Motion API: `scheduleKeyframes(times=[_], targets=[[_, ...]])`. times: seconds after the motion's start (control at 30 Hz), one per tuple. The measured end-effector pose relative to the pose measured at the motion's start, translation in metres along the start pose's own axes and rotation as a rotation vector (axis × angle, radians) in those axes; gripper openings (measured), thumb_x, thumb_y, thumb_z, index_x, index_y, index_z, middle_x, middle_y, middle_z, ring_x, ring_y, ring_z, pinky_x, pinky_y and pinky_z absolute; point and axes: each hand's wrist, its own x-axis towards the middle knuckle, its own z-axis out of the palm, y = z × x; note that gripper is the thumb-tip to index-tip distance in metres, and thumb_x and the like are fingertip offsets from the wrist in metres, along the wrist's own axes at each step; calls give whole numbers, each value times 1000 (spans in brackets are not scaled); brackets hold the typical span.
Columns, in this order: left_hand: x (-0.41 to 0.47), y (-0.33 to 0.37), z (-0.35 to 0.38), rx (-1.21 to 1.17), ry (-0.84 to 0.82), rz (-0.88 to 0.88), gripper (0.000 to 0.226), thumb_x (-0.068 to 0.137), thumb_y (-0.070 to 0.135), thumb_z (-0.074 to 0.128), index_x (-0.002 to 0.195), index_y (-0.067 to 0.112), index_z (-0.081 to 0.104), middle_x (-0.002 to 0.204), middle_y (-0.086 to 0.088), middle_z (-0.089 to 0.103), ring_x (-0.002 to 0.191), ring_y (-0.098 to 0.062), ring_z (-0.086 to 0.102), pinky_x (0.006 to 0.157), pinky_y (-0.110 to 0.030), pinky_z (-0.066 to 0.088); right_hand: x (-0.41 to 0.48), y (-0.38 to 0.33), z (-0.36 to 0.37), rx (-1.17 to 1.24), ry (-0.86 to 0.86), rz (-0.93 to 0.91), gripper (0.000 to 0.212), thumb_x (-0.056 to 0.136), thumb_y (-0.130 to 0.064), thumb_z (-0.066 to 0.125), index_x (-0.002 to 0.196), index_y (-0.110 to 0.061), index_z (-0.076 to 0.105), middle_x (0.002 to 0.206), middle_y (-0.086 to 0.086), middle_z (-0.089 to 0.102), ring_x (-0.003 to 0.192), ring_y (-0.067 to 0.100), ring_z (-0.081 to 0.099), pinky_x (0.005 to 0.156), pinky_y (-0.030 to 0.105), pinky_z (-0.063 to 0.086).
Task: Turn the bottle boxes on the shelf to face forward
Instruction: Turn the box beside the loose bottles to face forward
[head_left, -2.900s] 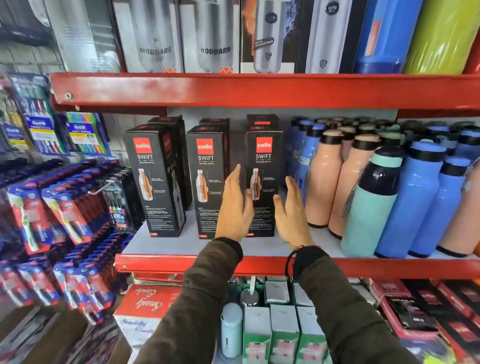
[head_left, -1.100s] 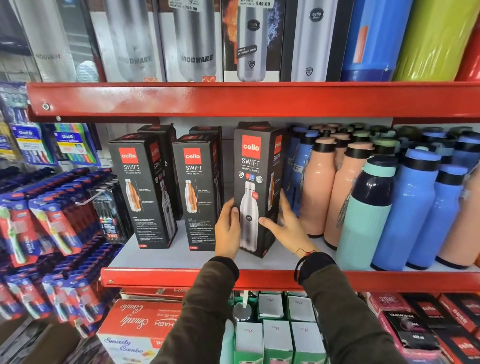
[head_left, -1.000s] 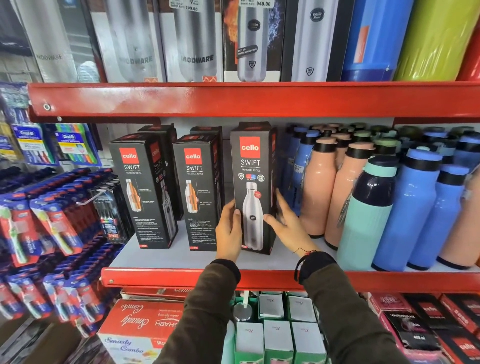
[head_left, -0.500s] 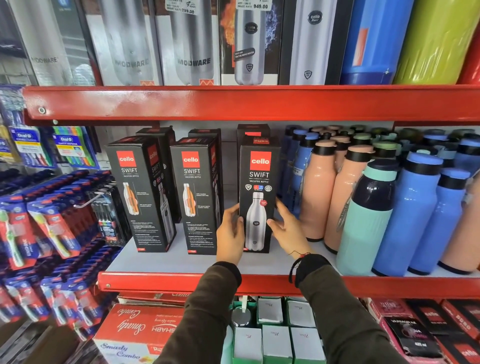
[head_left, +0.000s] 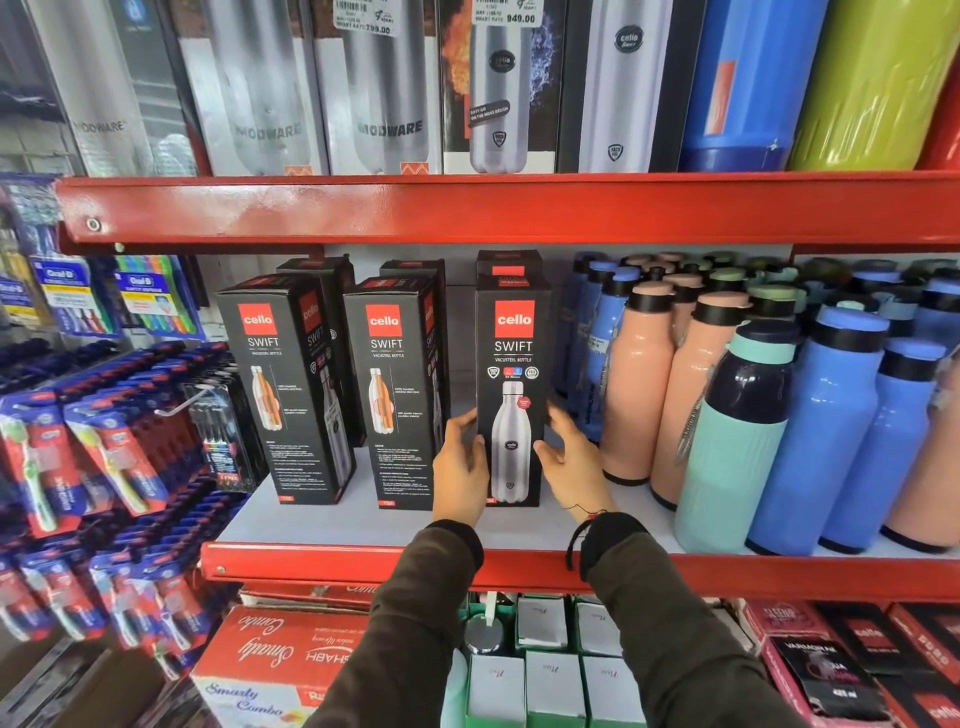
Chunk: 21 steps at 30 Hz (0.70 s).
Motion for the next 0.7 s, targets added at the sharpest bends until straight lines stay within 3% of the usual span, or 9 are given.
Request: scheduleKeyframes(times=[0.13, 0.3, 0.37, 0.53, 0.7], targets=[[-1, 4, 0, -4, -12, -2, 36, 100, 6, 47, 135, 15, 48, 127, 5, 62, 115, -1, 57, 101, -20, 42, -6, -2, 3, 8, 67, -9, 59, 96, -1, 54, 149, -18, 39, 146, 2, 53, 123, 18, 56, 98, 17, 37], [-2, 8, 1, 4, -13, -11, 36, 100, 5, 47, 135, 14, 47, 123, 6, 61, 114, -5, 58, 101, -23, 43, -6, 0, 3, -1, 70, -11, 59, 95, -2, 56, 149, -18, 39, 146, 4, 54, 128, 20, 55, 100, 20, 37], [-2, 8, 1, 17, -12, -14, 36, 100, 6, 47, 135, 15, 47, 122, 6, 62, 115, -9, 59, 102, -26, 45, -7, 0, 2, 4, 58, -4, 60, 96, -2, 55, 150, -19, 38, 146, 3, 53, 125, 14, 54, 101, 21, 37], [-6, 13, 1, 15, 1, -34, 37, 100, 7, 47, 136, 16, 48, 134, -4, 63, 123, -14, 59, 108, -31, 44, -9, -2, 0, 27, 26, 0, 60, 96, -4, 56, 151, -18, 36, 149, 4, 50, 134, 16, 49, 109, 27, 39], [-18, 23, 3, 0, 59, -11, 38, 101, 11, 48, 139, 16, 48, 135, 3, 58, 123, -7, 54, 110, -28, 41, -17, -9, -3, 81, 131, 11, 45, 97, -13, 57, 141, -19, 47, 138, 2, 54, 102, 11, 60, 92, 24, 47]])
